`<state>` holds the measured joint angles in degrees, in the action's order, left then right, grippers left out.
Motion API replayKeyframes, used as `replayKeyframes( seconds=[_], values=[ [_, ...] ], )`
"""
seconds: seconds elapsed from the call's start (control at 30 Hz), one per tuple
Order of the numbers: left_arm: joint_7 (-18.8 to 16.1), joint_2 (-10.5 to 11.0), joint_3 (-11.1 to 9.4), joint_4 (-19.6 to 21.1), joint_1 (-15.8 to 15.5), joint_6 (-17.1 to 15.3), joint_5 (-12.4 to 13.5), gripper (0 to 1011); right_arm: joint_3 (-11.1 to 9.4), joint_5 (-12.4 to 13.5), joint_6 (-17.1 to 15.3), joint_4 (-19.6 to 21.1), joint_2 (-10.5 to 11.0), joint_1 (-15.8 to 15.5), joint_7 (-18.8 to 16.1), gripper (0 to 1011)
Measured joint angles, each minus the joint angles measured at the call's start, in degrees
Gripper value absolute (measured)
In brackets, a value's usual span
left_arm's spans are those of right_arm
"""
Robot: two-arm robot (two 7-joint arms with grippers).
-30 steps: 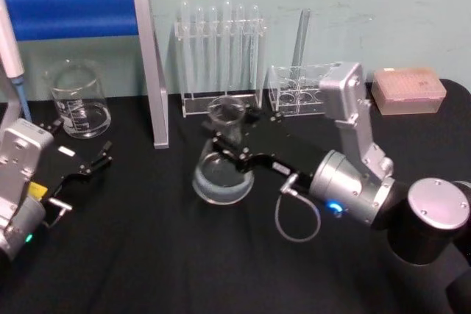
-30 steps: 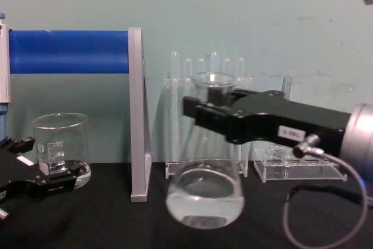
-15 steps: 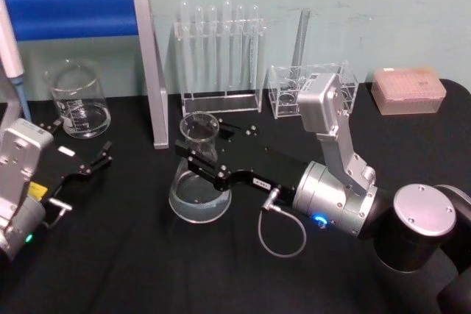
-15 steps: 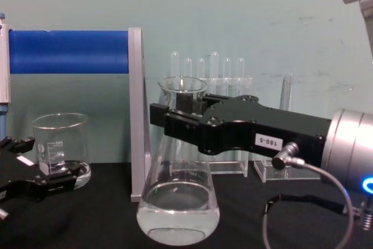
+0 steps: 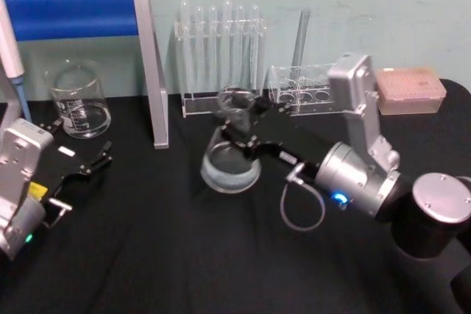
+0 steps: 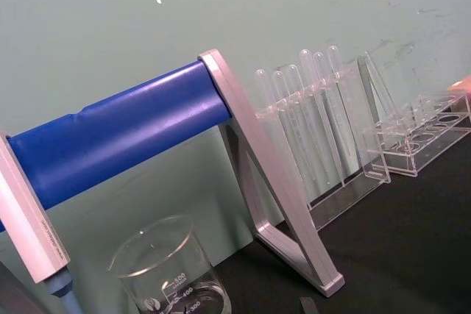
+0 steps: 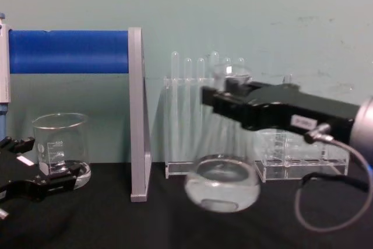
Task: Grasp the erlenmeyer flask with one hand, shake it three times, then place it back.
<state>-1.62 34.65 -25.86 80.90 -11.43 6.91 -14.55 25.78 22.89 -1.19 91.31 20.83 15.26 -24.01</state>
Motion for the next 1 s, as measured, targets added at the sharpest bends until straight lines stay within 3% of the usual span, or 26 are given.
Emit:
replayKeyframes(
  seconds=[0.5,1.0],
  values=[
    [0.00,0.00,0.00,0.00,0.00,0.00,0.00,1001,-8.00,-1.36,0.31,-2.66,0.16,-0.27,6.15,449],
    [0.00,0.00,0.00,0.00,0.00,0.00,0.00,1001,-14.00,-2.83,0.03,-3.71,0.13,-1.43,8.89,449]
  ],
)
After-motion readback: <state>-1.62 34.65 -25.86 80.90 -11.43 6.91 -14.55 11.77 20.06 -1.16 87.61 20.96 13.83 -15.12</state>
